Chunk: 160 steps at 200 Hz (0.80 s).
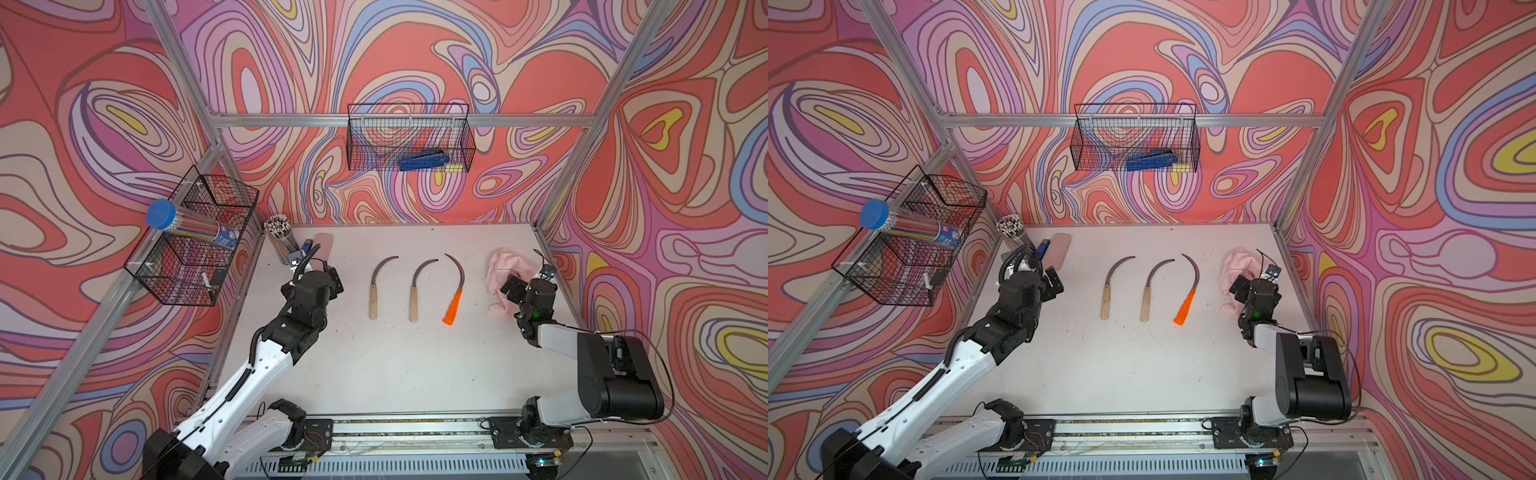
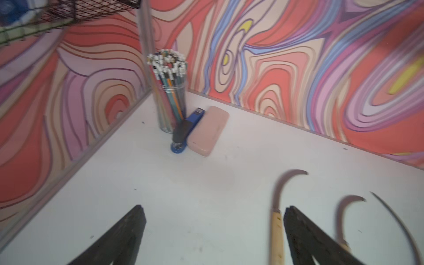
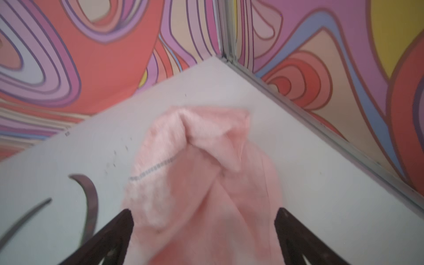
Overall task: Wipe small sickles with rags
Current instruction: Reset both arms
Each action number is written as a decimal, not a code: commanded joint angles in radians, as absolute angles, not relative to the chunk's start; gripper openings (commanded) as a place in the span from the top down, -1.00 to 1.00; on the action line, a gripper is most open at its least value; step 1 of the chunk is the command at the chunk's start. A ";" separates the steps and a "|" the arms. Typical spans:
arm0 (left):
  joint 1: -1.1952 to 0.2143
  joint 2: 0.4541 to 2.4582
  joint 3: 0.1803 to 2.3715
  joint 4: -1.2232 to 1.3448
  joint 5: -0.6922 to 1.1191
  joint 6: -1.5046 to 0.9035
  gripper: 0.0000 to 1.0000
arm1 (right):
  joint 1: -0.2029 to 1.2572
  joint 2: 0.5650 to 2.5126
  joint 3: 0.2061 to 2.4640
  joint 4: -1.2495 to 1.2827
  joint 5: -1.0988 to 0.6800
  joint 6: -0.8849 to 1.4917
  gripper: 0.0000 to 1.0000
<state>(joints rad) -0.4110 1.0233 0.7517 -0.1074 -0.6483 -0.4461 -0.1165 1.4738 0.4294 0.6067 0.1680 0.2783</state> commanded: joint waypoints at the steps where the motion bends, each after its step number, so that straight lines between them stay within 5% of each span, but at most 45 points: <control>1: -0.398 1.090 0.599 0.214 -0.912 -0.201 -0.94 | -0.112 1.433 0.379 0.891 0.082 0.167 -0.96; 30: -0.373 1.320 0.325 1.008 -0.934 0.151 -0.98 | -0.112 1.538 0.432 0.853 -0.010 0.126 -0.96; 58: -0.353 1.573 0.312 1.316 -0.879 0.264 -1.00 | -0.107 1.637 0.453 0.927 -0.130 0.081 -0.96; 142: -0.057 1.506 0.453 0.718 -0.275 -0.051 -1.00 | -0.028 1.703 0.470 0.946 -0.029 0.021 -0.96; 160: -0.051 1.507 0.429 0.771 -0.240 -0.039 -1.00 | -0.028 1.704 0.469 0.949 -0.028 0.021 -0.96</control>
